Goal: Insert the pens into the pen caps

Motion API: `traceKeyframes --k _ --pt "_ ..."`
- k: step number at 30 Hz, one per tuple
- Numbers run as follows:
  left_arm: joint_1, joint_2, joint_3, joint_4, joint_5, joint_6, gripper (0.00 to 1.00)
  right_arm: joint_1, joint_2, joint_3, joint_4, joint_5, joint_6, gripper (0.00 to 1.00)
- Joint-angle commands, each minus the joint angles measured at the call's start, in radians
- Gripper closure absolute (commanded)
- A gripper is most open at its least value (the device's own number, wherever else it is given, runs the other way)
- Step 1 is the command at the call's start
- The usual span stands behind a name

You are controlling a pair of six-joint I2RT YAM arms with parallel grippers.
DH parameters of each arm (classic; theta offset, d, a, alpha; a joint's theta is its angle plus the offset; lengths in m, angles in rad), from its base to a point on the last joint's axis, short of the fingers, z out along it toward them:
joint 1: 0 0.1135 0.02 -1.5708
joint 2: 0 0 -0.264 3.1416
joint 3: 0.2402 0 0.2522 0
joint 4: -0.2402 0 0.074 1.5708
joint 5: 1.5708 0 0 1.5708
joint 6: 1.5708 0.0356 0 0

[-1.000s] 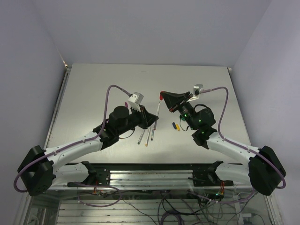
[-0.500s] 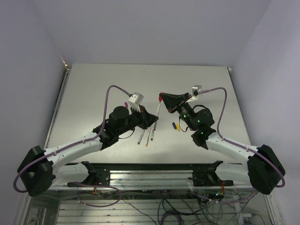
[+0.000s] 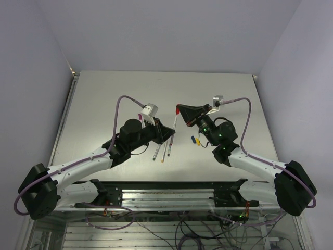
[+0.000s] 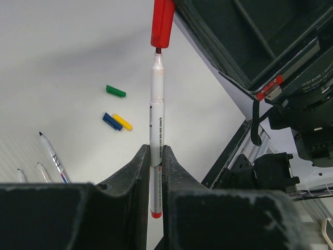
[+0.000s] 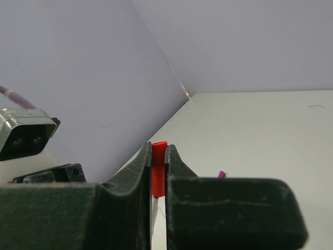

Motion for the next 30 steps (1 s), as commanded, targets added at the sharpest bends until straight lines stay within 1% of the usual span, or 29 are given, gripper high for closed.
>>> traceKeyframes --k 1,10,16,24,30 --pt "-0.004 -0.025 0.0 0.045 -0.004 0.012 0.93 0.005 0.008 -0.017 0.029 0.008 0.008 1.0" --pt "-0.003 -0.025 -0.004 0.045 -0.021 0.011 0.93 0.008 0.016 -0.016 0.026 -0.007 0.029 1.0" --pt "-0.004 -0.037 -0.024 0.077 -0.064 -0.002 0.93 0.011 0.003 -0.004 -0.025 -0.042 0.062 1.0" --pt "-0.003 -0.055 -0.041 0.118 -0.131 -0.008 0.93 0.023 -0.016 -0.002 -0.12 -0.127 0.093 1.0" --pt "-0.003 -0.057 -0.057 0.165 -0.17 -0.026 0.93 0.034 -0.003 -0.024 -0.099 -0.204 0.126 1.0"
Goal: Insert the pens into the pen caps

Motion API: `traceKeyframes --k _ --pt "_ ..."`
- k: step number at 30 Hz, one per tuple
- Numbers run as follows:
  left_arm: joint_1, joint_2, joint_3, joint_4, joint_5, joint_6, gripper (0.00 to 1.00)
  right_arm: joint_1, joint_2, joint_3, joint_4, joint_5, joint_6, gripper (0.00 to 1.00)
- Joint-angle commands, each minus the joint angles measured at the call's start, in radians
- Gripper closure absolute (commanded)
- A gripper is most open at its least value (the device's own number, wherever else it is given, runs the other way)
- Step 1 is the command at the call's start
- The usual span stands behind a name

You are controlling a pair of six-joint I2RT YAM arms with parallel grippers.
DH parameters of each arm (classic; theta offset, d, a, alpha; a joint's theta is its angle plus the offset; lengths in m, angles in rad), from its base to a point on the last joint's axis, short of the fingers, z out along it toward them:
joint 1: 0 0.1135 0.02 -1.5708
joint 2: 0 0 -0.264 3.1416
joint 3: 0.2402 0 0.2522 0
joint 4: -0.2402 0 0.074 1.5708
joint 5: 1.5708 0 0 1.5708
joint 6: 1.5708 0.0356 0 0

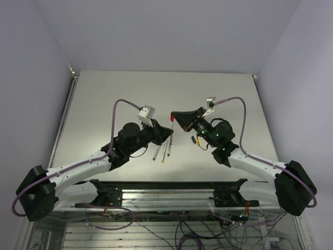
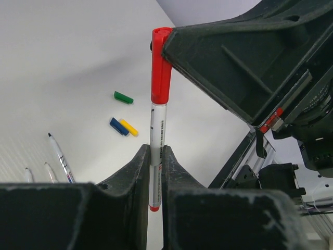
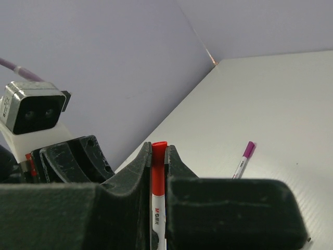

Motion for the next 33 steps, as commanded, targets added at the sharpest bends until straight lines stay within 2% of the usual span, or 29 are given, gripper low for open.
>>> traceKeyframes --k 1,8,16,33 --pt "0.005 -0.022 -0.015 0.133 -0.085 -0.022 0.93 0.015 0.004 -0.024 -0.01 -0.099 0.032 1.0" --pt "0.004 -0.043 -0.042 0.197 -0.136 -0.027 0.93 0.019 0.042 -0.028 -0.008 -0.147 0.044 1.0" --pt "0.005 -0.098 -0.024 0.173 -0.203 0.022 0.93 0.057 0.064 0.021 -0.18 -0.113 -0.023 1.0" --pt "0.006 -0.137 -0.006 0.172 -0.289 0.081 0.93 0.129 0.156 0.049 -0.329 -0.091 -0.057 1.0"
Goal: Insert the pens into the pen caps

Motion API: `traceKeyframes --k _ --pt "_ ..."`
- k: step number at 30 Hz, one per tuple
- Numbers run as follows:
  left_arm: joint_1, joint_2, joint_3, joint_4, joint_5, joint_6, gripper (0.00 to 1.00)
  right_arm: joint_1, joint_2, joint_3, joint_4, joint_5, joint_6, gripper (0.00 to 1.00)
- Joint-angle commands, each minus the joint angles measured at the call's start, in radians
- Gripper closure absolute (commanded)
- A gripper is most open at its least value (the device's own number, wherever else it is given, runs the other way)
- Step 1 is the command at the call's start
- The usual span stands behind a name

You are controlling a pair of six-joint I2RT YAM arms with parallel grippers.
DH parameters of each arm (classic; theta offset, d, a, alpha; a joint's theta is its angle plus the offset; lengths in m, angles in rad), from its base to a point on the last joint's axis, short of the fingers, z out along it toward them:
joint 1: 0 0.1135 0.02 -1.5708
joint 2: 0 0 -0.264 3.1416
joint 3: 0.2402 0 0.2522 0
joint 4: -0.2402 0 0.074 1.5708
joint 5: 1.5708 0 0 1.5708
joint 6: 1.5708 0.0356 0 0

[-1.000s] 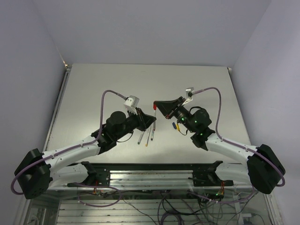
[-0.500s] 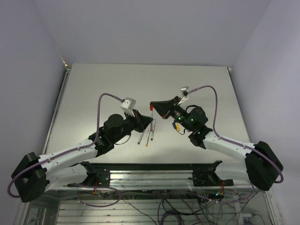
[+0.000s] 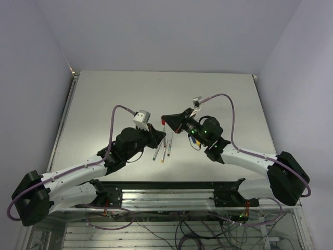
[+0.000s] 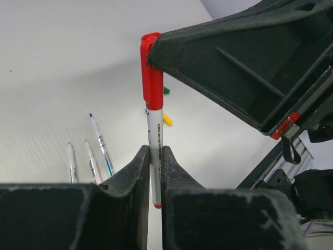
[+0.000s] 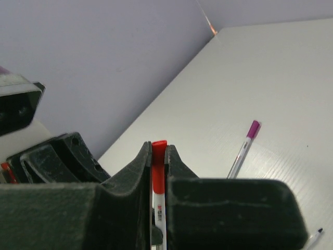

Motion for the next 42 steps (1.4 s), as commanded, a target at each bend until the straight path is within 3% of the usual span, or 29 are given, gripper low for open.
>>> traceKeyframes --k 1,8,13,19,27,35,39,42 --pt "0.02 -0.059 0.058 0.236 -0.151 0.042 0.93 0.056 0.046 -0.032 -0.231 -0.091 -0.017 1.0" --pt "0.02 -0.053 0.053 0.194 -0.121 0.035 0.93 0.062 0.039 -0.004 -0.219 -0.029 -0.049 0.99" --pt "0.021 -0.033 0.014 0.158 -0.072 0.005 0.93 0.06 0.02 0.071 -0.238 0.077 -0.11 0.76" --pt "0.02 -0.021 -0.035 0.119 -0.06 -0.017 0.93 0.062 -0.017 0.138 -0.229 0.199 -0.171 0.64" --pt "0.021 0.01 -0.053 0.046 -0.161 -0.023 0.93 0.042 -0.094 0.123 -0.264 0.36 -0.15 0.35" --pt "0.035 0.118 -0.023 0.013 -0.266 -0.045 0.93 0.012 -0.205 0.045 -0.298 0.379 -0.11 0.34" --pt "0.079 0.161 -0.01 0.016 -0.291 -0.065 0.93 0.011 -0.237 0.048 -0.375 0.422 -0.106 0.43" --pt "0.158 0.189 0.011 0.005 -0.217 -0.055 0.93 0.011 -0.247 0.052 -0.422 0.428 -0.115 0.47"
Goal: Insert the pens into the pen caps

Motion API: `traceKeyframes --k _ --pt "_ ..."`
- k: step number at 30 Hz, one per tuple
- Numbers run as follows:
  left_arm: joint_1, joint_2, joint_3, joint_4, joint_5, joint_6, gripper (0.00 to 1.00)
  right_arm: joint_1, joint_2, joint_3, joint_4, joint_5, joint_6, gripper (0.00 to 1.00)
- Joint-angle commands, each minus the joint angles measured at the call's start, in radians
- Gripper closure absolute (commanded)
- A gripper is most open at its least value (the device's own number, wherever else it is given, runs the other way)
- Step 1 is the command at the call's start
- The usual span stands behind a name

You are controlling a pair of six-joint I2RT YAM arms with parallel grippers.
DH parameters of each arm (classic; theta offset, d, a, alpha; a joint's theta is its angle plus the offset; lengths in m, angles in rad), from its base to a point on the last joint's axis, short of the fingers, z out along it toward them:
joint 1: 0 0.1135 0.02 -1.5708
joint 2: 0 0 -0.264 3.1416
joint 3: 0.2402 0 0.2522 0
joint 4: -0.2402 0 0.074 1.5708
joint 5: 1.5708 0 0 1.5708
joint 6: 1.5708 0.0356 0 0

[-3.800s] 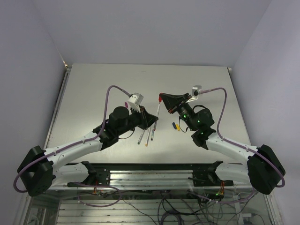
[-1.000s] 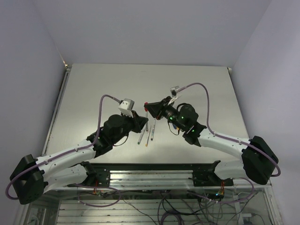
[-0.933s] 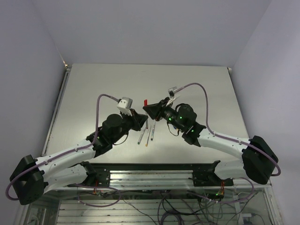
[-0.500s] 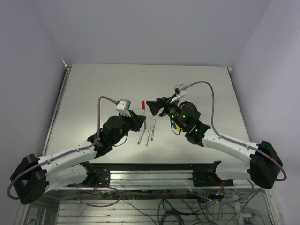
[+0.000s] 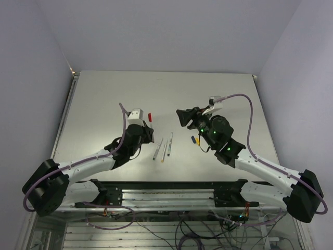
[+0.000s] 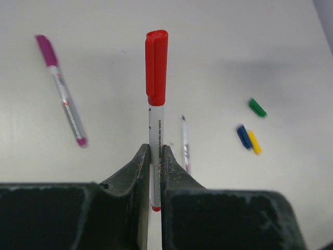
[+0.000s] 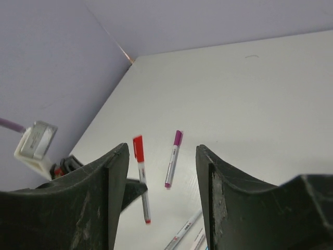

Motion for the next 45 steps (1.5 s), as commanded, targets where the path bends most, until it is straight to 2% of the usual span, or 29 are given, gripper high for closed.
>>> traceKeyframes --k 1,4,9,15,18,29,41,43,45 --pt "0.113 0.035 0.058 0.012 0.061 -0.001 0.93 -0.004 -0.025 -0.002 -0.085 0.04 -0.006 0.48" --pt "0.204 0.076 0.072 0.014 0.174 0.007 0.93 -0.004 -0.025 -0.006 -0.117 0.052 -0.01 0.5" --pt "0.311 0.163 0.135 -0.103 0.216 -0.004 0.93 -0.004 -0.007 0.01 -0.187 0.092 0.012 0.53" --pt "0.36 0.296 0.239 -0.257 0.257 0.021 0.93 -0.004 0.023 0.026 -0.208 0.097 0.016 0.54" --pt "0.373 0.337 0.251 -0.273 0.273 0.015 0.93 -0.004 0.033 0.028 -0.217 0.099 0.017 0.55" --pt "0.381 0.389 0.294 -0.39 0.165 0.025 0.93 -0.003 0.057 0.012 -0.198 0.087 0.019 0.55" --pt "0.382 0.508 0.377 -0.441 0.079 0.04 0.93 -0.003 0.073 0.002 -0.188 0.065 0.026 0.55" --pt "0.382 0.525 0.39 -0.45 0.074 0.042 0.9 -0.004 0.07 -0.001 -0.19 0.067 0.023 0.55" --pt "0.382 0.536 0.4 -0.451 0.076 0.045 0.81 -0.004 0.067 -0.003 -0.193 0.07 0.026 0.54"
